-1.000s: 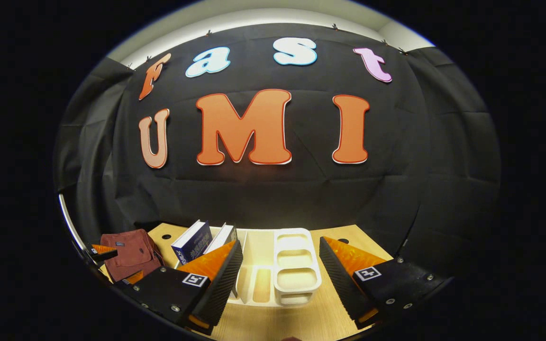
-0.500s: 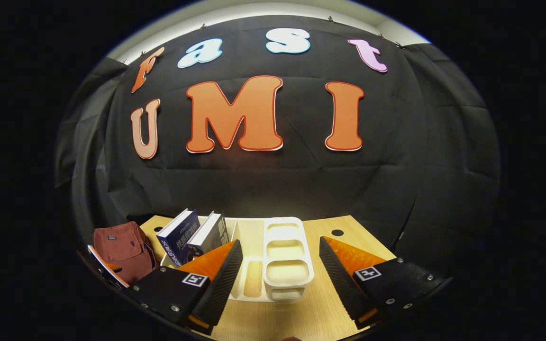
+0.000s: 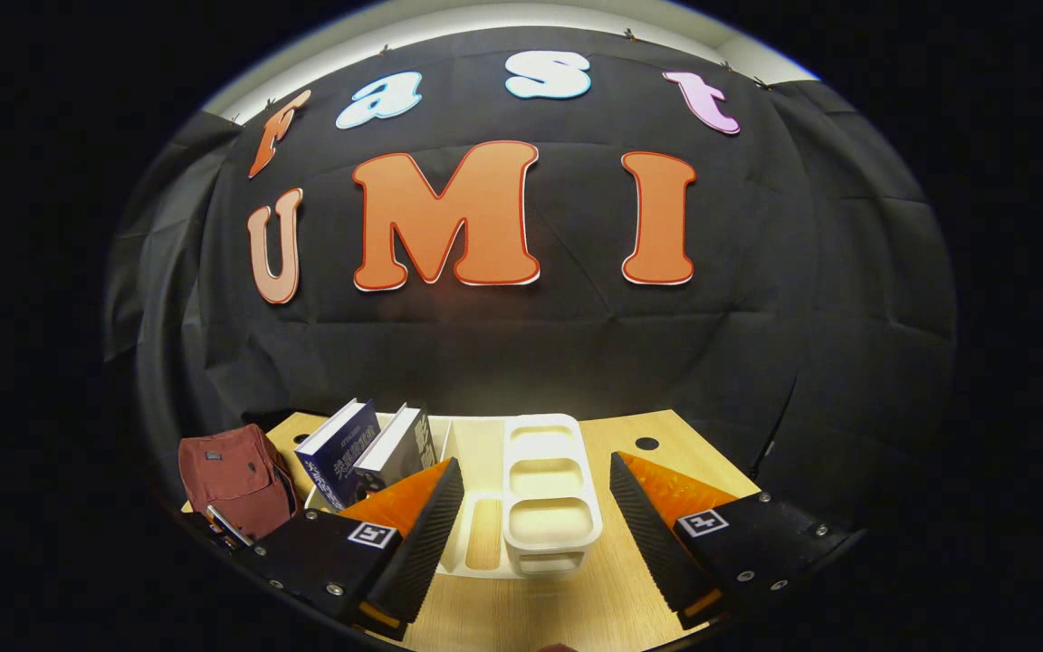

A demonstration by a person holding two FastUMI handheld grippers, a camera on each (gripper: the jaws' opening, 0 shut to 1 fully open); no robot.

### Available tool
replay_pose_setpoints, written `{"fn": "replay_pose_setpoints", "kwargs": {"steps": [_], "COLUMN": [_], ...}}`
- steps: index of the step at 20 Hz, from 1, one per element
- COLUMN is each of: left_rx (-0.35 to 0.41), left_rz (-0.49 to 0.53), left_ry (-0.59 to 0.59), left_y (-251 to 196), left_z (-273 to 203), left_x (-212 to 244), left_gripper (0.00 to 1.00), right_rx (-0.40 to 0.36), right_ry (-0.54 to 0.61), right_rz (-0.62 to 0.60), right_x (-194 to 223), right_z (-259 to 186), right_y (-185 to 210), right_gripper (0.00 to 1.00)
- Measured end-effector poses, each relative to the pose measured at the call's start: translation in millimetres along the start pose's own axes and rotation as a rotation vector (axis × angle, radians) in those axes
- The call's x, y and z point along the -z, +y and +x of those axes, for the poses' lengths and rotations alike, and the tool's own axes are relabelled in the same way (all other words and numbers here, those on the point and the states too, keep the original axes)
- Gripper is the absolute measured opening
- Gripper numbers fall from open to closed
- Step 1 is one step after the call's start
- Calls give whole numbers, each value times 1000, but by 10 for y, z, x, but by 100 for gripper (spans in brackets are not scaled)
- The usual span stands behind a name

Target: Open the schoolbag, grab two books from the bookshelf and put them into the schoolbag.

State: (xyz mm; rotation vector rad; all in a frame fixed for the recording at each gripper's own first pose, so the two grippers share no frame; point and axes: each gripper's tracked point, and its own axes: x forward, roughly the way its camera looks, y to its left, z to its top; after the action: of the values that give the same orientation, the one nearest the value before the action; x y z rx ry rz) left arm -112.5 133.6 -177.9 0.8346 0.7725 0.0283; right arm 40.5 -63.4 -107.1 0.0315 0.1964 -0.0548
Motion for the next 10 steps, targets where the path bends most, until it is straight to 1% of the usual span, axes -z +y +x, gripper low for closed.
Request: {"fn": "replay_pose_setpoints", "kwargs": {"steps": [1,2,6,7,10], "left_rx": [-2,2,21,26,43], "left_rz": [9,16,24,10,-45], "left_ry": [2,4,7,7,23], "left_y": [10,2,13,29,85], "left_z": [-7,-14,-27,-45,-40], "left_x": [2,18,-24,-48,-119], "left_gripper": [96,98,35,30,9], "right_rx": [0,-2,-11,-15,-45], "right_ry": [2,6,-1,-3,5], "right_rz": [3,8,17,16,22], "right_x": [5,18,-8,-14,3], "right_z": [6,10,-2,-4,-4], "right_y": [-3,1,16,26,90], "right_gripper": [96,97,97,97,96]}}
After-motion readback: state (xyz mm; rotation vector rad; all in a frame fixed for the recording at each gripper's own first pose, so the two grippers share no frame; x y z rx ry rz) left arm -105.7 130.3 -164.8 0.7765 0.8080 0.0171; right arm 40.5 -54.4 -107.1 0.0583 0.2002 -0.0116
